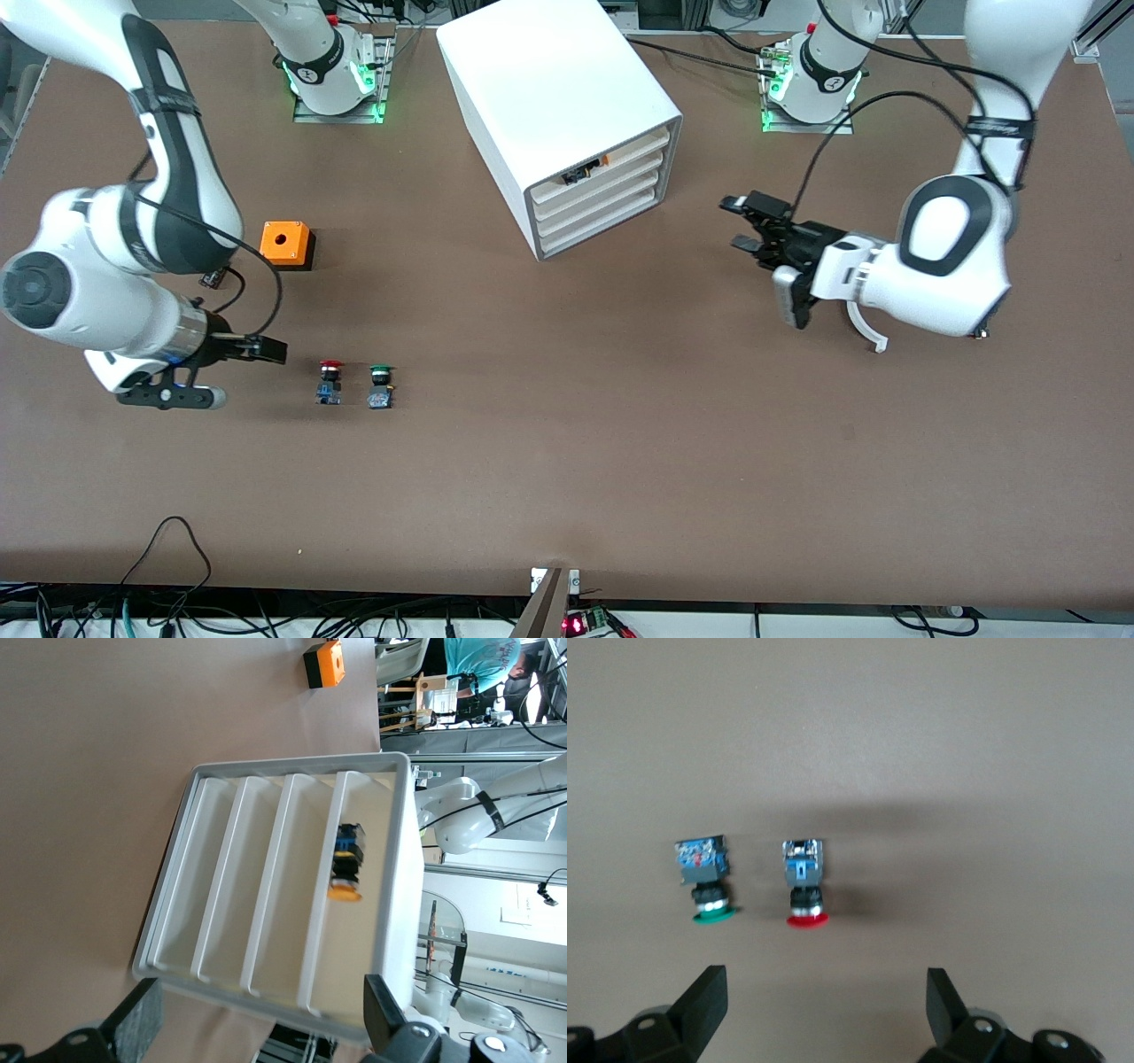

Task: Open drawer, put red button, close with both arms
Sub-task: 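Grasp the drawer handle with the left gripper while the right gripper grasps the button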

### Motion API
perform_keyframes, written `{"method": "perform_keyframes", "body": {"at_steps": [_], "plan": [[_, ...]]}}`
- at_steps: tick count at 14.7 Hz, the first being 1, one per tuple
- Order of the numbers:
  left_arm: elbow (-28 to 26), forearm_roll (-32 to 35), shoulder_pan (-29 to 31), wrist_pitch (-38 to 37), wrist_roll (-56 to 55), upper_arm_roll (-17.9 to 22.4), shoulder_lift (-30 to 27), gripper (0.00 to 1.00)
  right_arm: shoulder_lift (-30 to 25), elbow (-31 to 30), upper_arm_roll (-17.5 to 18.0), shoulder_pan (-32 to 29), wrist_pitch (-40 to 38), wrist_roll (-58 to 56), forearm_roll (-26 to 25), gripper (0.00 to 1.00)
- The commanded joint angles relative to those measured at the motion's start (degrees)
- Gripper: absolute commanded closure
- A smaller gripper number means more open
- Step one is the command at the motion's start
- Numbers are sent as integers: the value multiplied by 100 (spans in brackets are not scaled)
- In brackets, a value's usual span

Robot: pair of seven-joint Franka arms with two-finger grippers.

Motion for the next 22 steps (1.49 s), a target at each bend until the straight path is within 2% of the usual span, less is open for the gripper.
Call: {"method": "perform_keyframes", "body": {"at_steps": [1,3,8,13,15,19,22], "plan": [[-426,-527,10,588,261,-456,155,7,-16,-533,58,12,910,-27,-16,1],[-480,-958,1,616,444,-684,445,14,239,-578,102,12,1324,9,2,1],[-480,-1136,-43,607,822,-861,876,28,924,-578,225,29,2150,35,37,1],[-498,-1215,-113,616,1596,-1019,1404,37,1189,-534,225,21,2372,-9,20,1],[-638,-1233,-122,616,1754,-1028,1422,37,1242,-534,225,29,2372,-18,20,11],[-866,-1426,-157,616,2123,-1116,1571,37,1251,-507,225,29,2354,-35,11,39],[-981,-1505,-271,616,2238,-1151,1580,46,1260,-498,216,29,2354,-70,-7,65]]}}
